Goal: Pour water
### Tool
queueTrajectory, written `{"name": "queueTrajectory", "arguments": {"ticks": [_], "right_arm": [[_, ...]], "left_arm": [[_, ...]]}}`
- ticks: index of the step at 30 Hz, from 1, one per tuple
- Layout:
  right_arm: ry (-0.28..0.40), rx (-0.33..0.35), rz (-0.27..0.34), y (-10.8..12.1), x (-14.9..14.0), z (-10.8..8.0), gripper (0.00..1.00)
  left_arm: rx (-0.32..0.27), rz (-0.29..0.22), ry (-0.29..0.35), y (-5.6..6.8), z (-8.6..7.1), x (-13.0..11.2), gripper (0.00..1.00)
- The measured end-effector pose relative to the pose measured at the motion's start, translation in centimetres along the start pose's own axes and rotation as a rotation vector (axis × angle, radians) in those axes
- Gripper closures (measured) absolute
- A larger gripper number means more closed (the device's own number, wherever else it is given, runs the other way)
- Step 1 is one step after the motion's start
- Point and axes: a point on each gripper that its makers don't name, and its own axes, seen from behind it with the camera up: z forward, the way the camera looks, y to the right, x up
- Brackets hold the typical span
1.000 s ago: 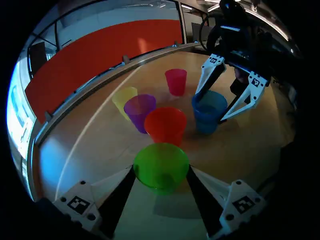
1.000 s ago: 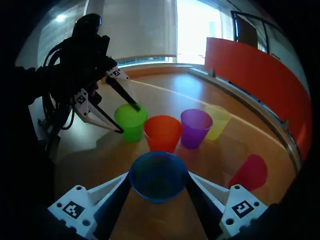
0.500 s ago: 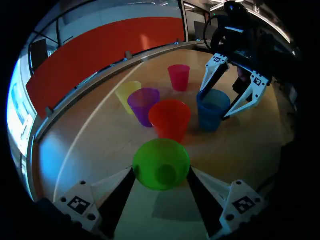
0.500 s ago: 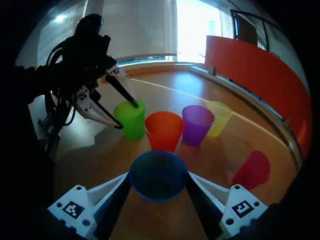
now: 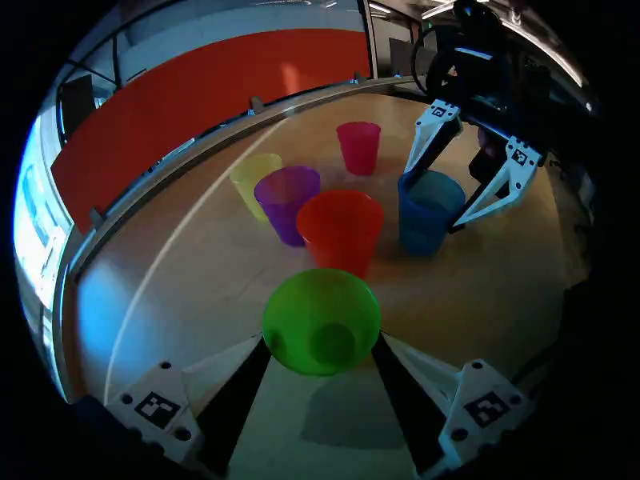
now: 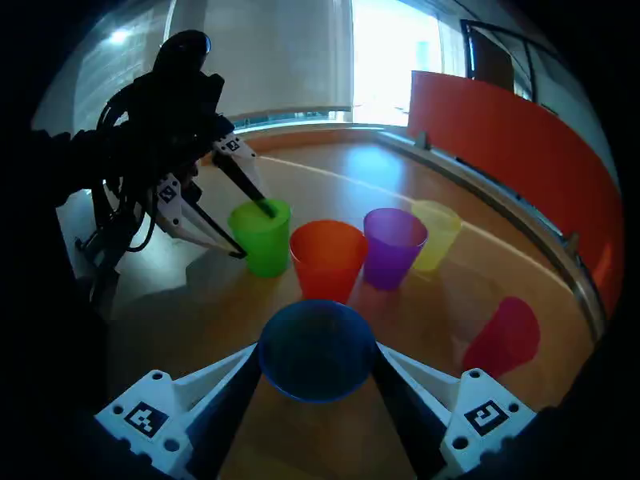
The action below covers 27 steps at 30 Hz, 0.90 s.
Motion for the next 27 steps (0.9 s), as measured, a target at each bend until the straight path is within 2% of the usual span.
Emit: {"name": "queueTrajectory", "arguments": {"ticks": [9, 12, 27], "right_arm": [[-0.003, -0.002, 0.006, -0.1, -0.3, -0.1, 0.04], [-0.012, -0.009, 0.006, 0.0, -0.7, -0.1, 0.0], [-0.02, -0.029, 0.03, 0.1, -2.2, -1.3, 0.0]], "left_arm": [[0.005, 0.001, -0.023, -0.1, 0.1, -0.7, 0.12], [0.001, -0.003, -0.026, 0.0, 0.0, -0.8, 0.12], [0.024, -0.015, -0.05, -0.4, -0.9, -2.2, 0.12]]}}
